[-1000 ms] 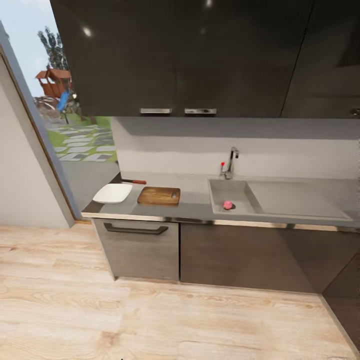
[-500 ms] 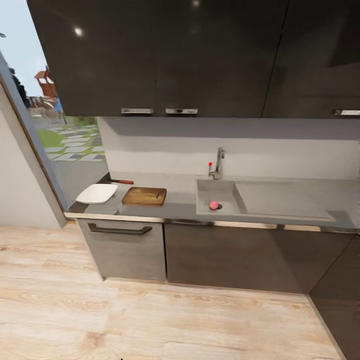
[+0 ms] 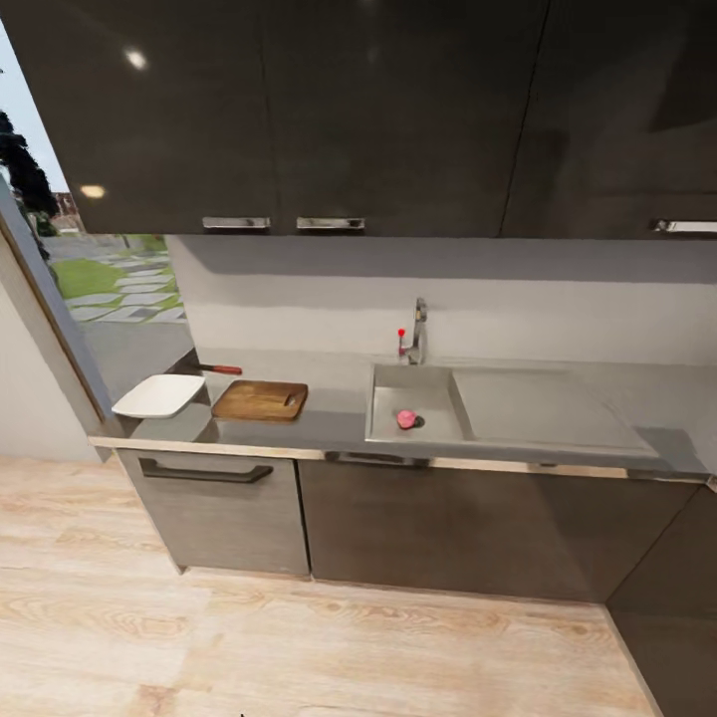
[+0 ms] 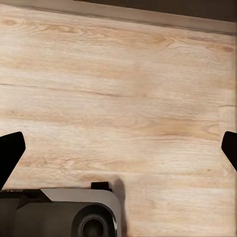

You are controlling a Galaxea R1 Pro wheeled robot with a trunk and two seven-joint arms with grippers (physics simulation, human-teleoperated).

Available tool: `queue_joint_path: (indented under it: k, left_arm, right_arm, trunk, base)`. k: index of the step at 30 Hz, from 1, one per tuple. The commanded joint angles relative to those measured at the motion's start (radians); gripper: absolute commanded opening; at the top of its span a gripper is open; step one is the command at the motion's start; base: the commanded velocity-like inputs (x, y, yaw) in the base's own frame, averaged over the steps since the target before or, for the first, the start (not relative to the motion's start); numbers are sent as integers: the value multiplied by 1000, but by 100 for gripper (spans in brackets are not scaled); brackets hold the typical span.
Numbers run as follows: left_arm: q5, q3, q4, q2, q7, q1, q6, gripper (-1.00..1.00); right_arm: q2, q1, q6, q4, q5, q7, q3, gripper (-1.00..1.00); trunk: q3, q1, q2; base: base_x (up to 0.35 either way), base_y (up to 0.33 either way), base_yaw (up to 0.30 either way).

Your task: In the kitchen, take the Vidalia onion out of the sink, dice it on the chopping board with the paring knife, put the diced onion into the bowl on the countertop, then place both the paring knife and the chopping board into the sink.

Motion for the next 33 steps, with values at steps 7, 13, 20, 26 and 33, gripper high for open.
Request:
queue_joint_path:
  k: [7, 13, 20, 26, 33]
  left_arm:
    - [5, -9, 3, -2, 2, -2, -3, 100]
    - [3, -5, -27, -20, 3, 0, 279, 100]
    - [1, -5, -432, -23, 3, 0, 841, 100]
    - [-2, -4, -1031, -25, 5, 0, 1440, 100]
    - [-2, -2, -1510, -58, 8, -14, 1870, 100]
  right_arm:
    - [0, -1, -1, 1, 9, -9, -7, 100]
    - [0, -1, 0, 1, 9, -9, -9, 100]
    - [-2, -1, 1, 1, 9, -13, -11, 100]
    - [-10, -1, 1, 1, 8, -15, -12, 100]
    - [-12, -1, 1, 1, 8, -15, -11, 100]
  trunk:
    - [-2, 1, -2]
    - [-2, 1, -2]
    - [-2, 1, -2]
    - [-2, 1, -2]
    - [-2, 1, -2]
  base:
    - [19, -18, 0]
    - [0, 0, 0]
    - [0, 0, 0]
    - [0, 0, 0]
    - [0, 0, 0]
